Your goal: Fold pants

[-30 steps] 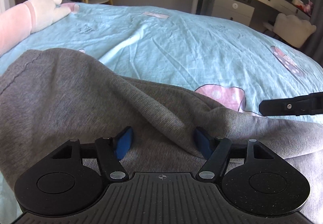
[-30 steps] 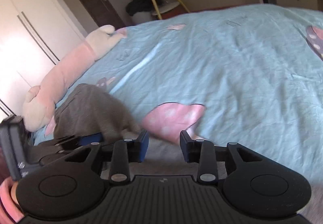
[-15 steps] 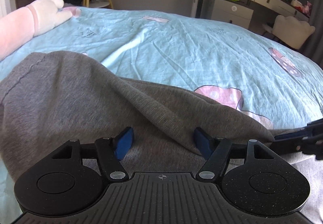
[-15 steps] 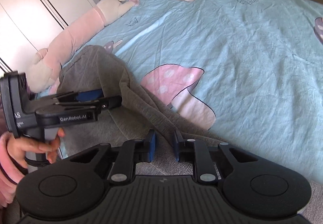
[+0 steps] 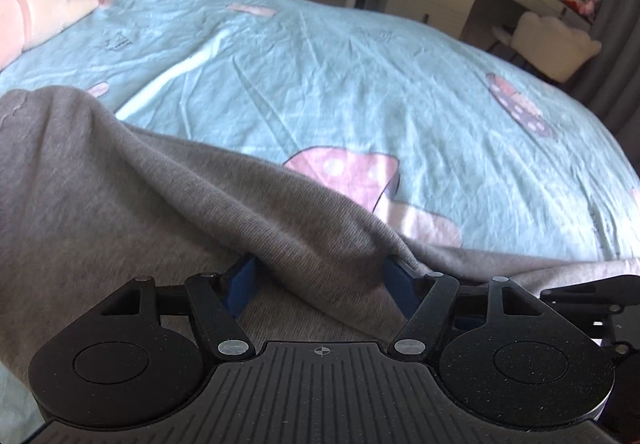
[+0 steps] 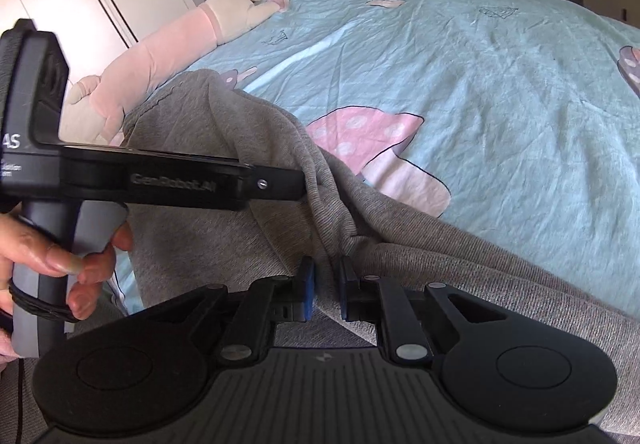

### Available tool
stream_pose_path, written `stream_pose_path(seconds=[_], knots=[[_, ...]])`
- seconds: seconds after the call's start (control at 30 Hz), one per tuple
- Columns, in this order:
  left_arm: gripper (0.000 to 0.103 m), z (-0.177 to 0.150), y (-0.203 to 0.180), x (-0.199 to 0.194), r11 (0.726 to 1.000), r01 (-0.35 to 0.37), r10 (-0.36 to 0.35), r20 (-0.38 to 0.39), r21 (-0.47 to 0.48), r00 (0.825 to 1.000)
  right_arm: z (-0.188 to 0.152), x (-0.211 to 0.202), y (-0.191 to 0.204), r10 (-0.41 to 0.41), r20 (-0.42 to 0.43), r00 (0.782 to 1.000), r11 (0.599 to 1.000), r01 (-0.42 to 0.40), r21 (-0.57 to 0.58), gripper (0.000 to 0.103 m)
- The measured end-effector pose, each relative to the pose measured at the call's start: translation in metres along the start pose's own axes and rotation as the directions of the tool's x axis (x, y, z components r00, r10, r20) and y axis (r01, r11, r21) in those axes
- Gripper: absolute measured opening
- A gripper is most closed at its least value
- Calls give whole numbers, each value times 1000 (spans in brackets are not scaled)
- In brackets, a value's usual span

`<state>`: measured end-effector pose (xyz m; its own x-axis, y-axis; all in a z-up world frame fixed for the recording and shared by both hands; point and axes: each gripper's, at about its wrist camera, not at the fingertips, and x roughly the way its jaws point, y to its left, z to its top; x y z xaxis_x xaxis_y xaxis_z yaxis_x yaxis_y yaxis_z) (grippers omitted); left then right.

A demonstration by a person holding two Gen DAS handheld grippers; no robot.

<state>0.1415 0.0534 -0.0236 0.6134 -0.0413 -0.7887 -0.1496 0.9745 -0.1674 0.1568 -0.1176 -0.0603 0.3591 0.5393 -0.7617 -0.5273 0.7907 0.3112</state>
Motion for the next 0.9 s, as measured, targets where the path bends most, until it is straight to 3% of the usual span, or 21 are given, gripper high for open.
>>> stream_pose_path(seconds=[0.23, 0.4, 0.47, 0.57, 0.67, 0.73, 0.77, 0.83, 0.9], knots=[[72, -5, 0, 6, 1000, -13, 13, -3, 29, 1000, -3, 1, 4, -2, -6, 1000, 1000, 2, -18, 12], [57, -15, 2, 6, 996, -8, 6, 17, 90, 1000, -3, -2, 5, 6, -17, 1000, 1000, -7, -11, 13], [50, -17, 4, 5, 997, 2, -4, 20, 82, 1000, 0, -7, 1, 20, -11, 1000, 1000, -20, 20, 13], [48, -20, 6, 5, 997, 3, -5, 26, 83, 1000, 8, -19, -12, 66, 45, 997, 989, -71, 129, 17], [47, -23, 4, 4, 995, -6, 3, 35, 100, 999, 20, -24, -35, 130, 118, 984, 933, -162, 321, 24], [47, -23, 4, 3, 995, -4, 0, 37, 99, 999, 30, -21, -46, 131, 145, 981, 900, -179, 397, 25], [47, -23, 5, 3, 995, -1, -3, 38, 97, 999, 35, -16, -50, 139, 133, 981, 882, -184, 434, 28], [47, -24, 6, 2, 995, 0, -4, 41, 101, 999, 43, 3, -54, 242, 108, 964, 834, -264, 485, 33], [47, -25, 6, 2, 995, 1, -5, 43, 100, 999, 46, 20, -51, 282, 87, 955, 810, -286, 511, 37]])
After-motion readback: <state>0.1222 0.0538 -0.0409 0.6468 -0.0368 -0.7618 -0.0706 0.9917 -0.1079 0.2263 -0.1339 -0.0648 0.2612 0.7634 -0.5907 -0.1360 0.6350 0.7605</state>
